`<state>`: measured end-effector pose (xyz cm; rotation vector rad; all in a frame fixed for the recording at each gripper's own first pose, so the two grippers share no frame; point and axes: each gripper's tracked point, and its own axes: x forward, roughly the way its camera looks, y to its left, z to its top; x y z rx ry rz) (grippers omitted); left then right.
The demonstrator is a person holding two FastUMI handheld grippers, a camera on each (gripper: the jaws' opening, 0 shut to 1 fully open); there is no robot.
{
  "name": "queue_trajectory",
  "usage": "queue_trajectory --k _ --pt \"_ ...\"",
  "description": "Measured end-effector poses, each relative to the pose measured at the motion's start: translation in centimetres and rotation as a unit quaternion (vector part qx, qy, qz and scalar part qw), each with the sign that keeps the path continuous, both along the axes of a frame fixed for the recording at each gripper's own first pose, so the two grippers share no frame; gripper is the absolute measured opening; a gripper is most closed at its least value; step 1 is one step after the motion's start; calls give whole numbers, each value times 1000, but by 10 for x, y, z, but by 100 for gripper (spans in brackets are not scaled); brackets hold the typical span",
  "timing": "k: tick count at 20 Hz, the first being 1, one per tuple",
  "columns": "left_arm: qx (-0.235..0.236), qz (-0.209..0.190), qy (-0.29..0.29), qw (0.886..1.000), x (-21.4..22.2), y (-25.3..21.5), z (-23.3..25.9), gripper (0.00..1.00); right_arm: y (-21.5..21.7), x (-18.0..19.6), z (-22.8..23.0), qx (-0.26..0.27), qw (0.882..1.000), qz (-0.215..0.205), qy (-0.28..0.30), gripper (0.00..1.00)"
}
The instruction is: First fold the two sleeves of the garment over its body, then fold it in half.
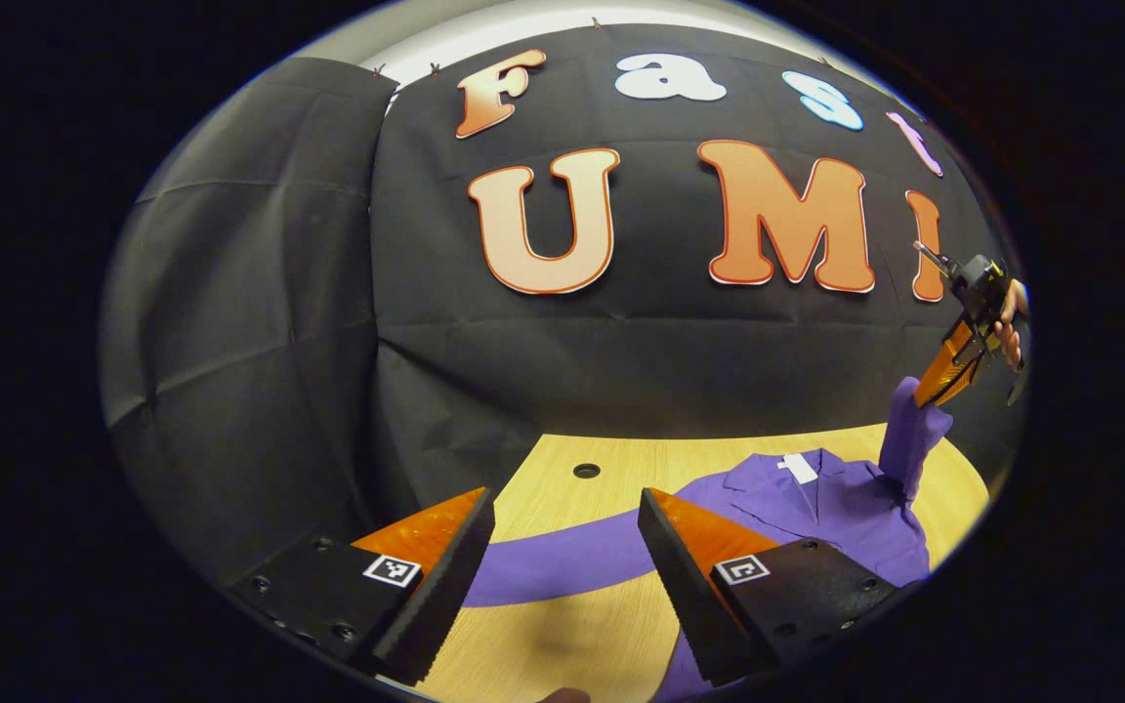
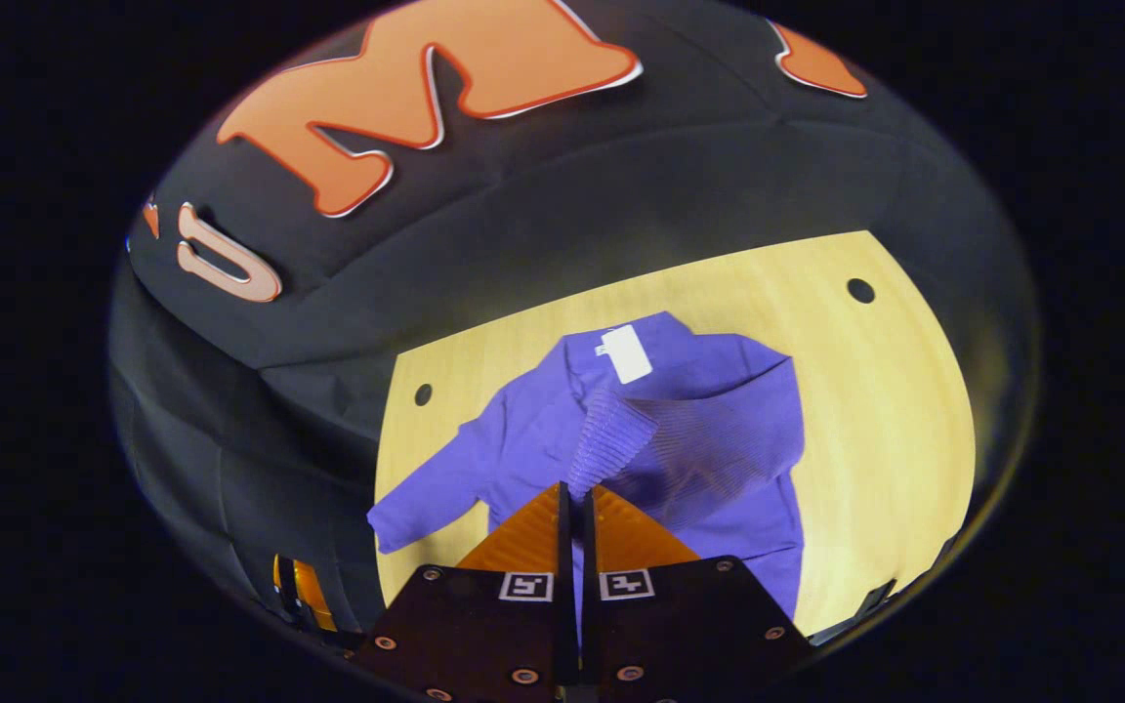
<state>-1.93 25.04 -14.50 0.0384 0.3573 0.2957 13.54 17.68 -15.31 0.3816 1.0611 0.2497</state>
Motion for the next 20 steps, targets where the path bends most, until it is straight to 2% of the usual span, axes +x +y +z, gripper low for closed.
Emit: queue_trajectory --k 5,6,7,10,11,12,13,14,17,20 --pt "-4 -2 14 1000 5 14 -11 93 33 6 1 29 1000 2 -10 5" --pt "-4 -3 17 1000 5 16 -13 94 39 11 -3 34 999 2 -23 0" --pt "-1 -2 20 1000 6 21 -15 94 39 12 3 39 999 2 -34 19" --pt "-2 3 27 1000 12 30 -23 93 31 13 24 45 996 -3 -72 54" --pt "-1 6 28 1000 14 35 -23 93 26 13 31 44 995 -6 -87 47" --pt "0 7 30 1000 17 38 -24 94 20 11 38 42 994 -8 -102 60" --pt "-1 11 31 999 20 41 -24 93 13 10 46 37 992 -12 -119 77" --pt "-2 15 35 999 22 48 -25 93 5 10 54 31 990 -15 -139 86" --pt "-10 26 65 998 32 69 -38 93 -21 7 85 10 978 -34 -205 95" --pt "-30 45 116 992 39 97 -59 93 -53 -2 117 -20 961 -51 -271 96"
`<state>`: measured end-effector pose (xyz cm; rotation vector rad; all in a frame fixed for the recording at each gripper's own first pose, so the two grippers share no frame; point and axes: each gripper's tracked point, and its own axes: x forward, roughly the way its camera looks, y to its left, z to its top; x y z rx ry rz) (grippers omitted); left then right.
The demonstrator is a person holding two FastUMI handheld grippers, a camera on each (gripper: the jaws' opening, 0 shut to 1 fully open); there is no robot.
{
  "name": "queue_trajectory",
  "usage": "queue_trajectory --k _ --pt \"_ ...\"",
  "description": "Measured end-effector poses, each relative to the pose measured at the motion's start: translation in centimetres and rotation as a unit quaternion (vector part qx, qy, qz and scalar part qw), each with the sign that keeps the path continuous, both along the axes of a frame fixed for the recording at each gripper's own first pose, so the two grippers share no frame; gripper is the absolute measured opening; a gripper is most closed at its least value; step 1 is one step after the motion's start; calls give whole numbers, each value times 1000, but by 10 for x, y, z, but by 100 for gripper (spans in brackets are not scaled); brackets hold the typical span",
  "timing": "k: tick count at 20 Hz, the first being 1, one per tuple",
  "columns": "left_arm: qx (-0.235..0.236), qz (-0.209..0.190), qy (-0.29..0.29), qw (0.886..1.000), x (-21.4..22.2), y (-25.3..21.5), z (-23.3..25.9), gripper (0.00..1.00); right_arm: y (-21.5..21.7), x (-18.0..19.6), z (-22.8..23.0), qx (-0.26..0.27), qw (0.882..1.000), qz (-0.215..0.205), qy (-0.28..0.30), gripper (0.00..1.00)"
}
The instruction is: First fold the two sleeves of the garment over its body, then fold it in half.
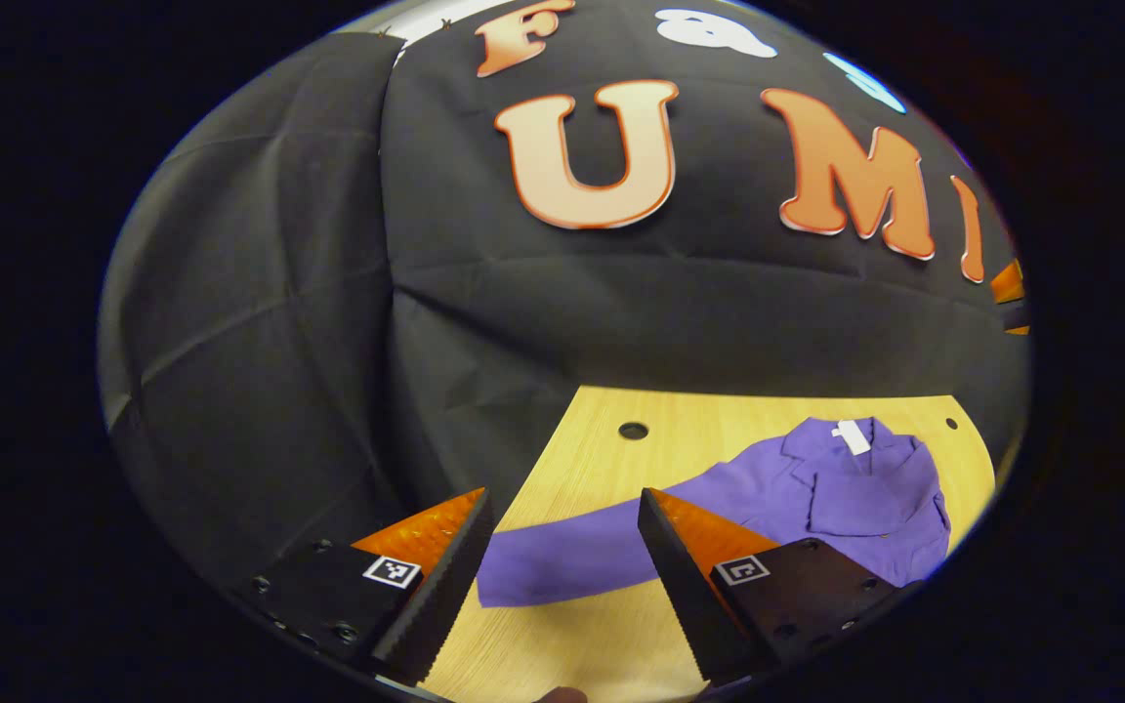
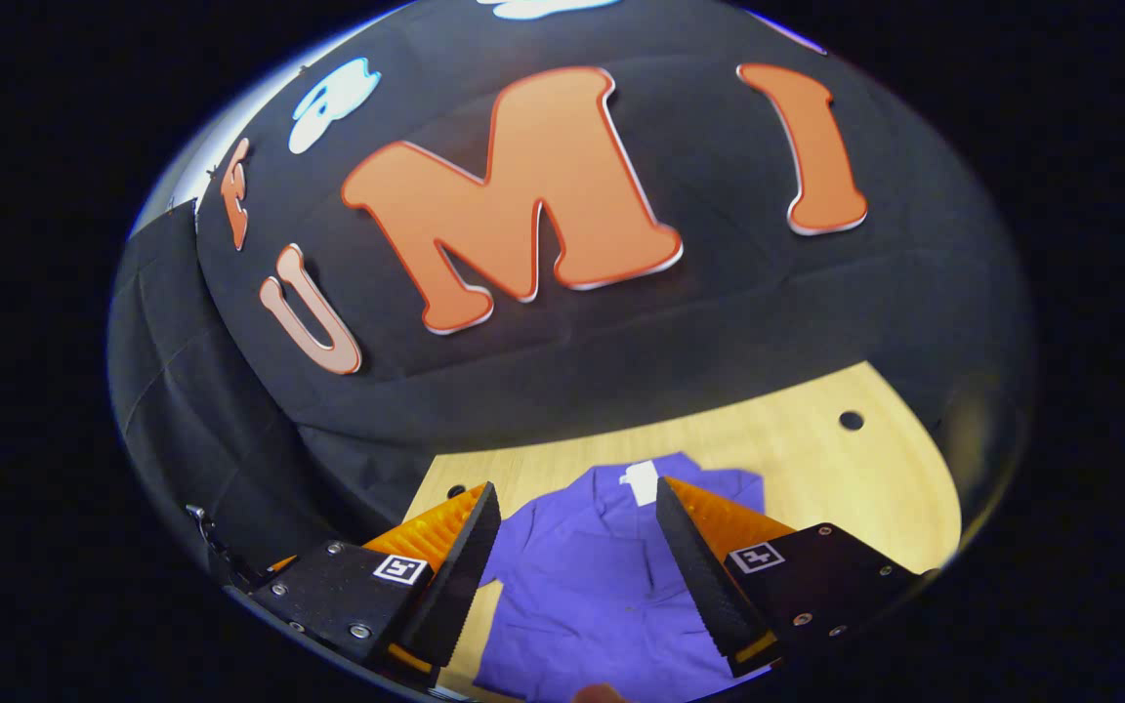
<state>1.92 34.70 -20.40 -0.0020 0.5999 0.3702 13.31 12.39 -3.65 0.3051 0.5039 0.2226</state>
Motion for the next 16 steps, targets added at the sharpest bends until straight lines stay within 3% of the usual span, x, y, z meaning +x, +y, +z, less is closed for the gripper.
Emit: queue_trajectory --k 4,8,15,16 --pt "-29 20 60 998 6 30 -26 94 -37 -20 26 -43 997 -27 -56 96" --pt "-71 38 127 989 14 44 -58 94 -61 -39 47 -51 993 -51 -98 96" --pt "-152 54 257 953 1 51 -133 95 -98 -79 55 -114 981 -83 -135 96" --pt "-162 60 273 946 -2 53 -143 95 -98 -83 55 -123 979 -83 -138 100"
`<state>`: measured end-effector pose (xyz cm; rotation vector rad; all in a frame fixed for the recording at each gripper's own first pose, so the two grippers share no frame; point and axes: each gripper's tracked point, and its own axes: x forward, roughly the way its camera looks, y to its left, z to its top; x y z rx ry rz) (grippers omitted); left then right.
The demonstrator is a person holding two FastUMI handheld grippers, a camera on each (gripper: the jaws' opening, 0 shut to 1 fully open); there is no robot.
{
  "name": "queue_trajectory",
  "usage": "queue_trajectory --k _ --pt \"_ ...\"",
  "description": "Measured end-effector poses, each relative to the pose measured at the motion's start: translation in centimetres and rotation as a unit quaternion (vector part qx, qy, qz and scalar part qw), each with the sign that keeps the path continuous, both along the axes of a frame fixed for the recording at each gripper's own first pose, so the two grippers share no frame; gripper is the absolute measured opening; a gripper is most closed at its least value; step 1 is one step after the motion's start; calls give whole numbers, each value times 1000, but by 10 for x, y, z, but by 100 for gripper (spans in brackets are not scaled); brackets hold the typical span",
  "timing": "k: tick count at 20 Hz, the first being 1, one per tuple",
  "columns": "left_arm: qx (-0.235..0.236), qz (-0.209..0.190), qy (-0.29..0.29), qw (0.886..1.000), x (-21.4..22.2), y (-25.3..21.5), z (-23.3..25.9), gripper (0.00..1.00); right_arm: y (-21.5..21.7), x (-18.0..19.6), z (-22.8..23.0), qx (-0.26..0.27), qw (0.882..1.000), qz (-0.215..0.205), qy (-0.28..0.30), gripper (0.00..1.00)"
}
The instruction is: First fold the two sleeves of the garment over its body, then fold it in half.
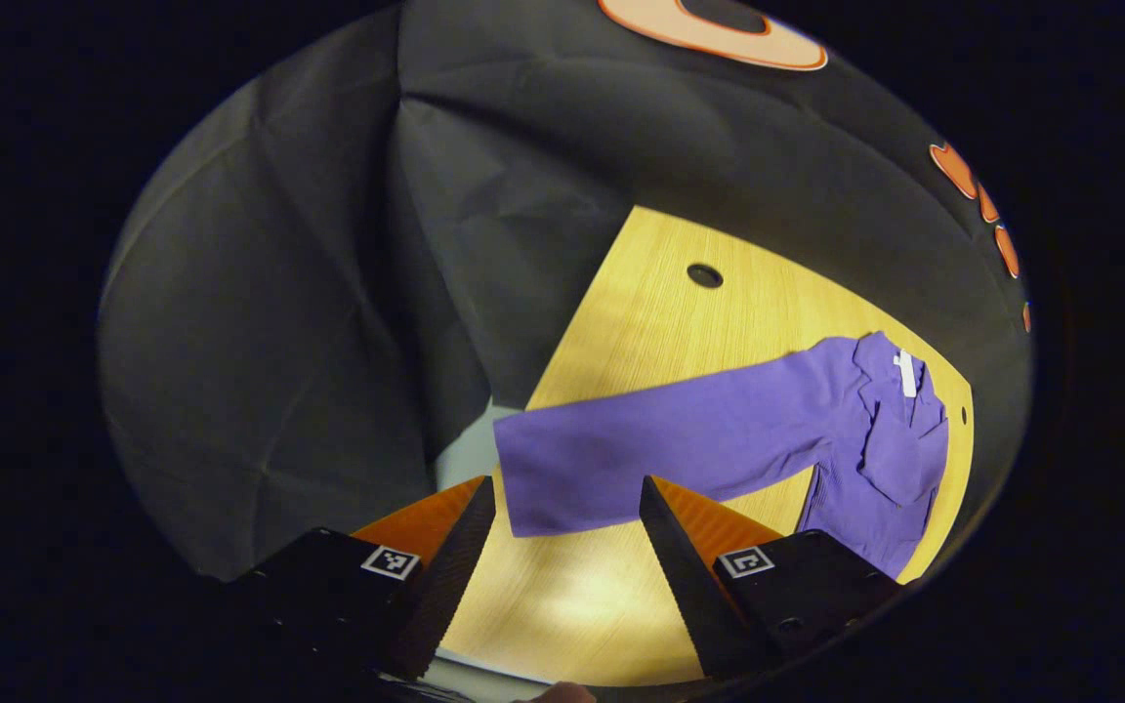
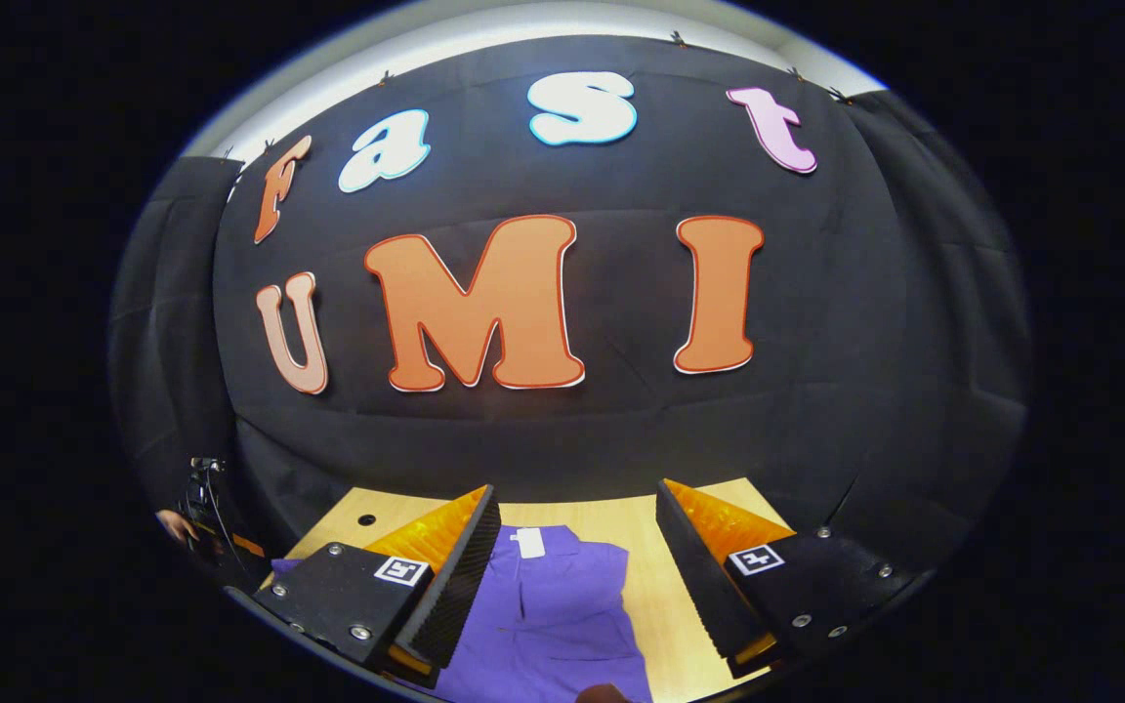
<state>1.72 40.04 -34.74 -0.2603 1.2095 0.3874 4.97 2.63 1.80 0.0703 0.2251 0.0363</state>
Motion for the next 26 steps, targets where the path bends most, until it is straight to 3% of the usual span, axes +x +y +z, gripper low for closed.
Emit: queue_trajectory --k 1,5,6,7,10,17,18,22,23,26 --pt "-12 4 18 1000 -1 0 -11 95 -2 -5 -2 -10 1000 -3 1 96" --pt "-39 13 71 997 1 -8 -62 98 -9 -20 -11 -43 999 -9 7 96" --pt "-42 16 85 995 1 -7 -70 97 -9 -22 -10 -45 999 -8 8 100" --pt "-45 13 95 994 2 -7 -77 98 -9 -25 -12 -45 999 -5 10 96" --pt "-66 4 122 990 9 -21 -97 97 -18 -28 -15 -50 999 -12 18 96" --pt "-77 10 146 986 15 -20 -117 93 -28 -33 -25 -53 998 -19 37 100" --pt "-77 20 149 986 15 -19 -119 92 -29 -34 -27 -51 998 -18 40 96" --pt "-83 45 160 983 15 -21 -125 86 -36 -36 -35 -56 997 -21 53 96" --pt "-80 51 165 982 16 -20 -128 82 -36 -36 -36 -57 997 -20 55 100" --pt "-69 56 174 981 17 -19 -130 68 -40 -41 -45 -64 996 -19 65 96"
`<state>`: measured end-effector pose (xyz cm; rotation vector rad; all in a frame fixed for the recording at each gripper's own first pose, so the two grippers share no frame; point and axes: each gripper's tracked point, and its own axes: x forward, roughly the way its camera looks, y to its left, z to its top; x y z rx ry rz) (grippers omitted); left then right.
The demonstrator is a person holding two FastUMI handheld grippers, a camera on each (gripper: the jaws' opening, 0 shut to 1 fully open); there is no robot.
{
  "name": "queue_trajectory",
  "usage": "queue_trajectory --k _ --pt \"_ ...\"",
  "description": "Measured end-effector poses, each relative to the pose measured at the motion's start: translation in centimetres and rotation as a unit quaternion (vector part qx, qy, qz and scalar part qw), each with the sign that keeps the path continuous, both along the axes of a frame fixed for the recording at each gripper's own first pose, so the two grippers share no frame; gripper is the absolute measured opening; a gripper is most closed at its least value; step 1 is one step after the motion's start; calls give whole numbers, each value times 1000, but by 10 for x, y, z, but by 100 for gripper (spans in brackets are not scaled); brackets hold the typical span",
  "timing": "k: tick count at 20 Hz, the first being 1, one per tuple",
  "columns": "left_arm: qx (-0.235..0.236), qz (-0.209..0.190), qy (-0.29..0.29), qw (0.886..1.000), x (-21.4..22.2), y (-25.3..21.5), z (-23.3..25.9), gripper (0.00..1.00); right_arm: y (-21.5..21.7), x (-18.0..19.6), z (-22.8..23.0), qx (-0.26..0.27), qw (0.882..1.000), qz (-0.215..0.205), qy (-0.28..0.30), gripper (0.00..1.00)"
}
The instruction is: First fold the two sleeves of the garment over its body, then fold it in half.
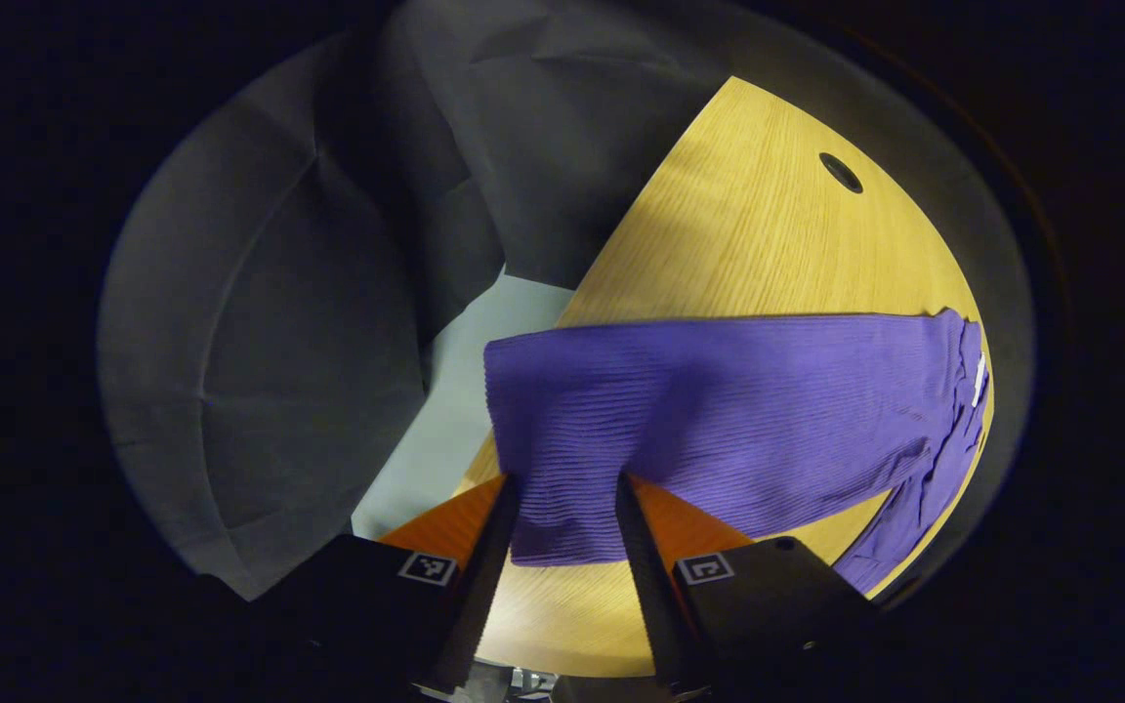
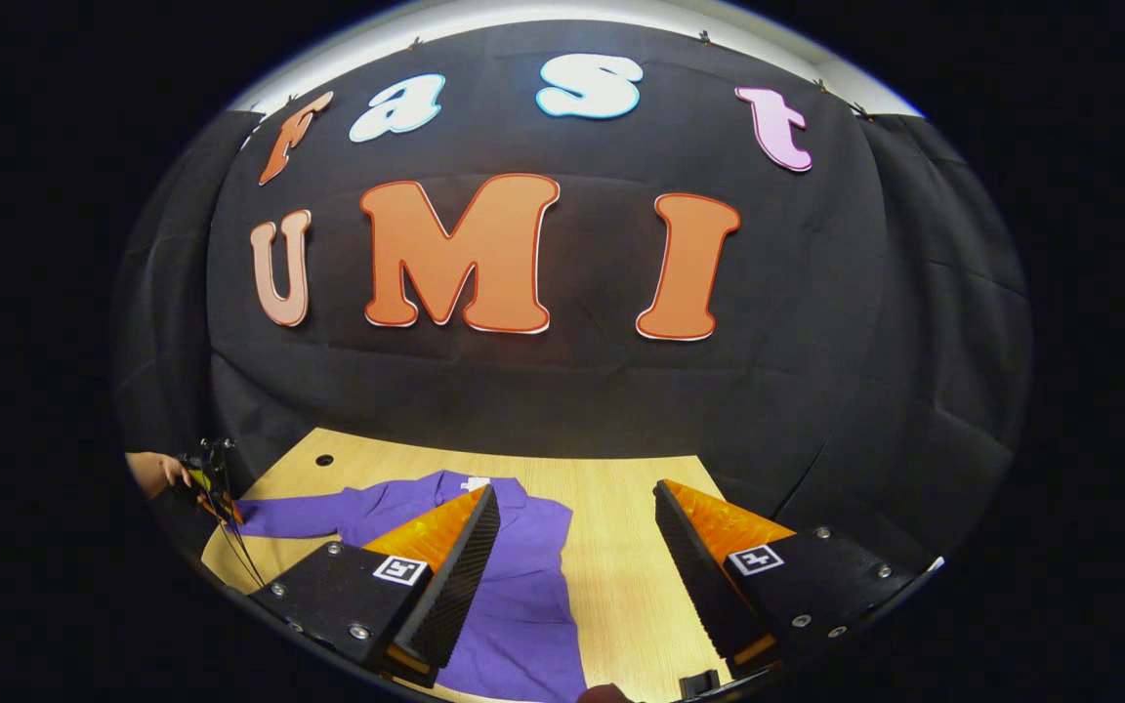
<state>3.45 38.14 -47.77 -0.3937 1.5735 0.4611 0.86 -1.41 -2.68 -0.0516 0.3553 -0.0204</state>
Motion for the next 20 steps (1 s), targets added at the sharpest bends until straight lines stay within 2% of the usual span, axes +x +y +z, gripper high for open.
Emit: queue_trajectory --k 3,6,7,8,9,10,11,13,16,20 --pt "3 1 -4 1000 0 3 0 62 -5 -7 -11 -5 1000 0 11 96" --pt "5 -3 -8 1000 1 6 -3 52 -7 -12 -23 0 1000 0 24 96" --pt "6 -6 -11 1000 2 6 -3 41 -9 -14 -26 0 1000 -1 26 96" --pt "6 -6 -15 1000 5 6 -2 39 -10 -15 -28 1 1000 0 28 96" --pt "5 -7 -18 1000 6 5 -2 27 -12 -16 -30 1 1000 -1 31 96" --pt "3 -6 -22 1000 8 2 -2 21 -14 -16 -30 4 1000 0 31 96" --pt "-1 -8 -28 1000 9 1 -1 10 -15 -16 -31 4 999 1 32 96" --pt "2 -16 -40 999 14 -2 7 7 -18 -16 -31 6 999 2 31 96" --pt "13 -48 -69 996 31 -9 34 5 -20 -14 -29 15 1000 7 26 96" --pt "5 -101 -112 988 56 -46 89 5 -24 -5 -24 25 1000 15 9 96"
